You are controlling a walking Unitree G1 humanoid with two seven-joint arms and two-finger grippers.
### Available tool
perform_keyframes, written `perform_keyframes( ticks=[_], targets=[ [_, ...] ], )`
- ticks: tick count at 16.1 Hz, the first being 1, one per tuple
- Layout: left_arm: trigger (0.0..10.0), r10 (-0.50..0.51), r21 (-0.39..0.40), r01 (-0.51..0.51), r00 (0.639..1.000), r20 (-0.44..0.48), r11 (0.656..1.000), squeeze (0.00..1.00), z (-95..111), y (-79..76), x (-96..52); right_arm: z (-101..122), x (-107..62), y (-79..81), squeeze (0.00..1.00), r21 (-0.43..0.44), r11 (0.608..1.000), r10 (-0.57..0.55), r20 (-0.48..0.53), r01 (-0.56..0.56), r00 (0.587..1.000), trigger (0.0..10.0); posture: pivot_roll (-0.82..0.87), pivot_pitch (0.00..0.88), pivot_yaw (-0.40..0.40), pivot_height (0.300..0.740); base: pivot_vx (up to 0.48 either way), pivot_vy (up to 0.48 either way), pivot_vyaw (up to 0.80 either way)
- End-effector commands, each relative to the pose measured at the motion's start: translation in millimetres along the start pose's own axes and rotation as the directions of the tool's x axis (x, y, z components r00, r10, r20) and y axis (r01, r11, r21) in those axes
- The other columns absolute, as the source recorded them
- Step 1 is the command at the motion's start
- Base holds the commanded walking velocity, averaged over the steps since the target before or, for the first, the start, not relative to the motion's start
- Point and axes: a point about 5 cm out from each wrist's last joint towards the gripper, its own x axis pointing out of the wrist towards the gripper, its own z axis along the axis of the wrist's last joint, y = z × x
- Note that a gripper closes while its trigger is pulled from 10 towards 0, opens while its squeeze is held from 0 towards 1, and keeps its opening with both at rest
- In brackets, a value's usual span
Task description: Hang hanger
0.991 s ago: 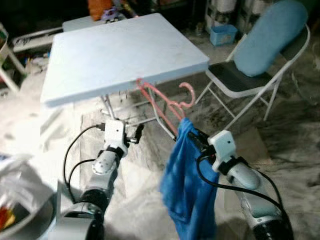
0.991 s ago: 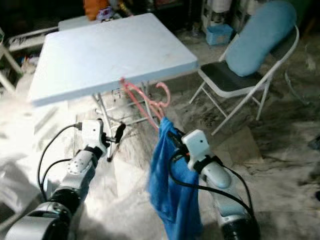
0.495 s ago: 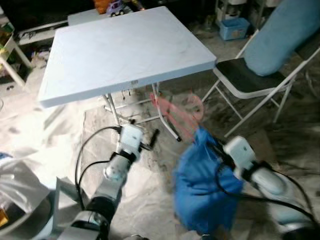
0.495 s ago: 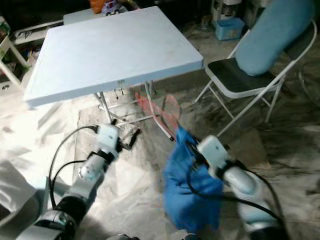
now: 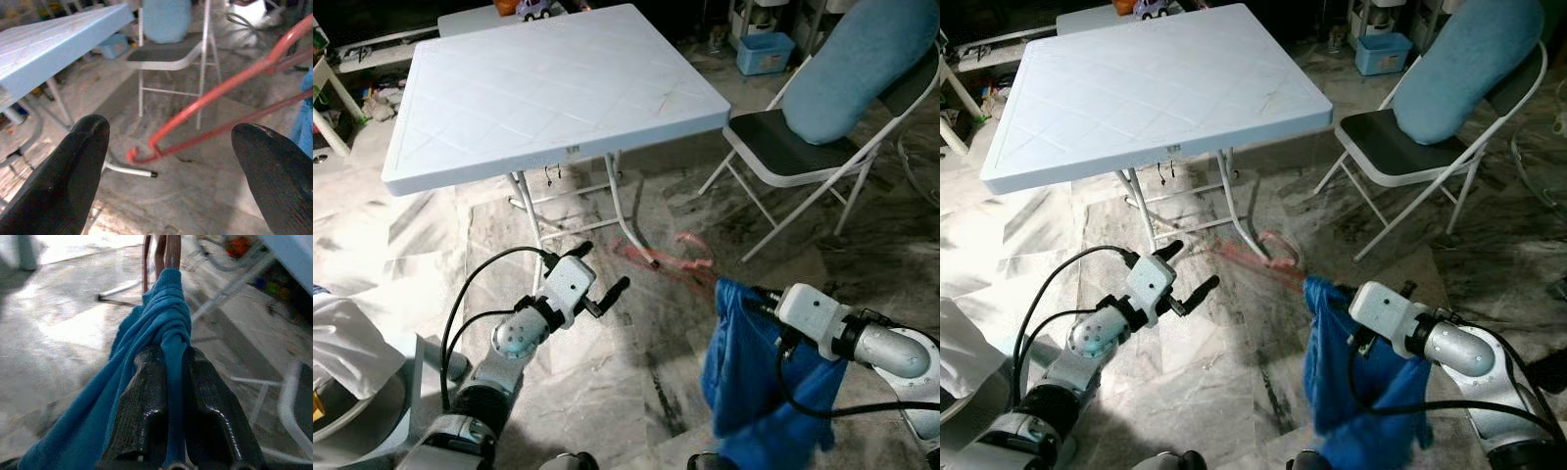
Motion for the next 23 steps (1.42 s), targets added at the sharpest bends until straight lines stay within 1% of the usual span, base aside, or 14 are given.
perform_keyframes(
  ticks=[1, 2, 3, 4, 5, 6, 7, 8, 9, 11, 13, 15, 16, 23],
  targets=[
    [10.0, -0.026, 0.015, 0.026, 1.0, 0.008, 1.0, 0.0, 4.0, 6.6, 0.7, 9.9, -1.3, -1.7, 0.0, -0.037, 0.999, 0.03, 0.047, -0.029, 0.998, 10.0, -0.16, 0.178, 0.083, 0.74, 0.0, 0.0, 0.0],
    [10.0, -0.071, 0.013, 0.071, 0.997, 0.011, 0.997, 0.0, 5.0, 5.2, 1.3, 11.5, -2.5, -0.4, 0.0, -0.033, 0.998, 0.05, 0.06, -0.048, 0.997, 10.0, -0.16, 0.176, 0.083, 0.74, 0.0, 0.0, 0.0],
    [10.0, -0.143, 0.008, 0.143, 0.99, 0.013, 0.99, 0.0, 5.8, 2.3, 2.0, 15.9, -3.4, 1.6, 0.0, -0.019, 0.997, 0.074, 0.09, -0.073, 0.993, 10.0, -0.16, 0.177, 0.084, 0.74, 0.0, 0.0, 0.0],
    [10.0, -0.178, 0.024, 0.178, 0.984, 0.007, 0.984, 0.0, 5.9, 1.0, 2.1, 18.9, -3.8, 3.2, 0.0, -0.006, 0.995, 0.096, 0.108, -0.096, 0.989, 10.0, -0.16, 0.177, 0.084, 0.74, 0.0, 0.0, 0.0],
    [10.0, -0.238, 0.003, 0.238, 0.971, 0.006, 0.971, 0.0, 6.7, 0.2, 2.9, 22.7, -5.1, 2.9, 0.0, -0.012, 0.994, 0.112, 0.122, -0.111, 0.986, 10.0, -0.17, 0.18, 0.088, 0.74, 0.0, 0.0, 0.0],
    [10.0, -0.272, -0.008, 0.272, 0.962, 0.01, 0.962, 0.0, 8.2, 0.1, 4.0, 24.1, -6.1, 0.9, 0.0, -0.019, 0.994, 0.11, 0.123, -0.109, 0.986, 10.0, -0.17, 0.18, 0.088, 0.74, 0.0, 0.0, 0.0],
    [10.0, -0.302, -0.01, 0.302, 0.953, 0.005, 0.953, 0.0, 8.6, -0.4, 4.4, 25.3, -7.0, -0.3, 0.0, -0.017, 0.994, 0.113, 0.127, -0.112, 0.985, 10.0, -0.17, 0.179, 0.089, 0.74, 0.0, 0.0, 0.0],
    [10.0, -0.327, 0.006, 0.327, 0.945, 0.005, 0.945, 0.0, 12.2, 2.6, 6.5, 29.9, -10.4, 0.1, 0.0, -0.01, 0.988, 0.154, 0.146, -0.154, 0.977, 10.0, -0.17, 0.178, 0.089, 0.74, 0.0, 0.0, 0.0],
    [10.0, -0.327, 0.006, 0.327, 0.945, 0.005, 0.945, 0.0, 12.2, 2.6, 6.5, 29.9, -10.4, 0.1, 0.0, -0.01, 0.988, 0.154, 0.146, -0.154, 0.977, 10.0, -0.17, 0.178, 0.089, 0.74, 0.0, 0.0, 0.0],
    [10.0, -0.374, 0.009, 0.374, 0.928, -0.005, 0.927, 0.0, 14.2, 8.4, 5.8, 31.9, -18.9, 3.0, 0.0, -0.031, 0.972, 0.234, 0.132, -0.232, 0.963, 10.0, -0.18, 0.176, 0.091, 0.74, 0.0, 0.0, 0.0],
    [10.0, -0.414, 0.016, 0.414, 0.91, -0.013, 0.91, 0.0, 14.9, 9.9, 4.8, 34.9, -24.4, 2.6, 0.0, -0.036, 0.959, 0.283, 0.136, -0.281, 0.95, 10.0, -0.18, 0.176, 0.089, 0.74, 0.0, 0.0, 0.0],
    [4.4, -0.475, 0.001, 0.475, 0.88, -0.026, 0.88, 0.0, 14.1, 8.5, 4.0, 39.6, -28.7, -3.9, 0.0, -0.035, 0.953, 0.304, 0.139, -0.302, 0.943, 10.0, -0.19, 0.175, 0.093, 0.74, 0.0, 0.0, 0.0],
    [0.0, -0.513, -0.013, 0.513, 0.858, -0.028, 0.858, 0.0, 13.9, 5.9, 4.3, 39.9, -29.2, -7.8, 0.0, -0.039, 0.954, 0.3, 0.135, -0.297, 0.944, 10.0, -0.19, 0.175, 0.093, 0.74, 0.0, 0.0, 0.0],
    [0.0, -0.584, -0.023, 0.584, 0.812, 0.009, 0.812, 0.0, 20.2, -1.0, 10.0, 44.6, -27.1, -6.7, 0.0, -0.036, 0.949, 0.315, 0.153, -0.314, 0.937, 10.0, -0.19, 0.176, 0.091, 0.74, 0.0, 0.0, 0.0]
  ],
)
